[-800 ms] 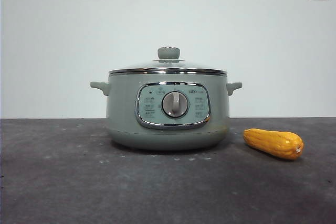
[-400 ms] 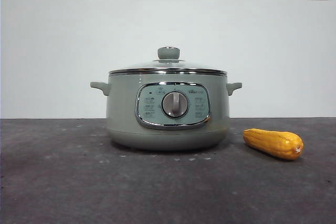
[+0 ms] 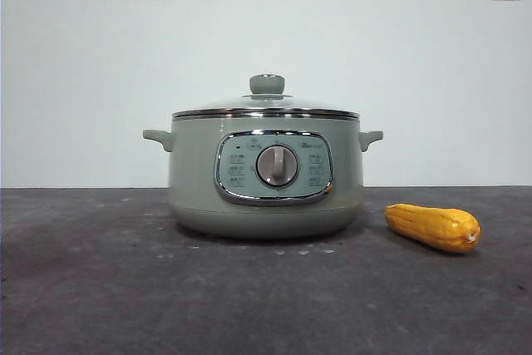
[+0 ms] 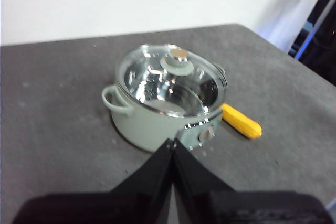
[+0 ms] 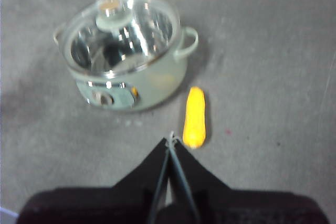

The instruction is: Pick up the corn,open the lid,put the corn in the pot,close the lid

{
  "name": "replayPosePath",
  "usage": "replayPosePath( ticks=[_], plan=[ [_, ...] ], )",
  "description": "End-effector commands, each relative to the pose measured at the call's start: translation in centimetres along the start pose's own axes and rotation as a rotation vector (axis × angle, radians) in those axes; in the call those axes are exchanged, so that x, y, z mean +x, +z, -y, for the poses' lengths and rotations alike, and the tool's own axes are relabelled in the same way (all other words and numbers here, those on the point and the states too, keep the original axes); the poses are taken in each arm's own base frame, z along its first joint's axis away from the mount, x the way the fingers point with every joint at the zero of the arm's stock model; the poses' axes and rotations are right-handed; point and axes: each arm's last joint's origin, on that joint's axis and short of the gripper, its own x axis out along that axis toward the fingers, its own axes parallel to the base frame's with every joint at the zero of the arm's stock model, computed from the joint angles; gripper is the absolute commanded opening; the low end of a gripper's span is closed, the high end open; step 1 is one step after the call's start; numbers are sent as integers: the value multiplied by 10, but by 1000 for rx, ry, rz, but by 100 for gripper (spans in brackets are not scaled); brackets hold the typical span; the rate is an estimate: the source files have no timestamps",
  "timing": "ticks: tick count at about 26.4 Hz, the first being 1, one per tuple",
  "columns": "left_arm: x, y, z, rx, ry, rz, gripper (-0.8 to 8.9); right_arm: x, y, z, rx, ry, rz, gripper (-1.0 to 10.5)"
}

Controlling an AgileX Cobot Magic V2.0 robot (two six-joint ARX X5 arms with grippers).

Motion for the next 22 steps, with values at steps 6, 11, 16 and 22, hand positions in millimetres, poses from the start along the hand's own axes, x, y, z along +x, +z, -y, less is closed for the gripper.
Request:
replayPosePath(
  ticks=[6,11,16,22],
  plan=[
    [10,0,-4,4,-18,-55,-7,2,0,0,-20,5,-20,-10],
    [11,1,-4,0,-24,-60,27,1,0,0,-19,5,-19,83],
    [13,1,-3,-32,-88,-66,664,3,1,1,-13,6,-26,573],
    [14,2,-3,-33,-100,-66,664,14,4,4,-1,12,-64,571]
  ],
)
